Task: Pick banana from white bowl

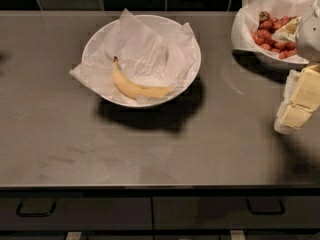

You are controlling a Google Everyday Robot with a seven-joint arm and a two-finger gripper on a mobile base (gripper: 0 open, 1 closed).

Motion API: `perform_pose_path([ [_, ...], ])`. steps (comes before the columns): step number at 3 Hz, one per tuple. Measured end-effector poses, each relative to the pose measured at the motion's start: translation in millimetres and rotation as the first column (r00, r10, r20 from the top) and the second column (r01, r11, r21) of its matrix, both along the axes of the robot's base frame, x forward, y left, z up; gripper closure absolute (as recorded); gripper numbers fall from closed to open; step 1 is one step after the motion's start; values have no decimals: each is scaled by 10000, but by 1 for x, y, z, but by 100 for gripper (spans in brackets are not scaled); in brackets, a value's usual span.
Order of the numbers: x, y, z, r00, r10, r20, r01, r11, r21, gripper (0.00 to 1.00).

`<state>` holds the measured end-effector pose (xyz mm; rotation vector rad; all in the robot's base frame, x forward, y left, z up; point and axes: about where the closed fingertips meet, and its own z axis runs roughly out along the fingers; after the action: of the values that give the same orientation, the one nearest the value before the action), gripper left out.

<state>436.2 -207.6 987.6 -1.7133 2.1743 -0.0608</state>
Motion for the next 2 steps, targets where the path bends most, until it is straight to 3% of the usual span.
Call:
perform_pose_path([
  [2, 24, 54, 36, 9941, 972, 478, -1027, 9860, 1311, 0],
])
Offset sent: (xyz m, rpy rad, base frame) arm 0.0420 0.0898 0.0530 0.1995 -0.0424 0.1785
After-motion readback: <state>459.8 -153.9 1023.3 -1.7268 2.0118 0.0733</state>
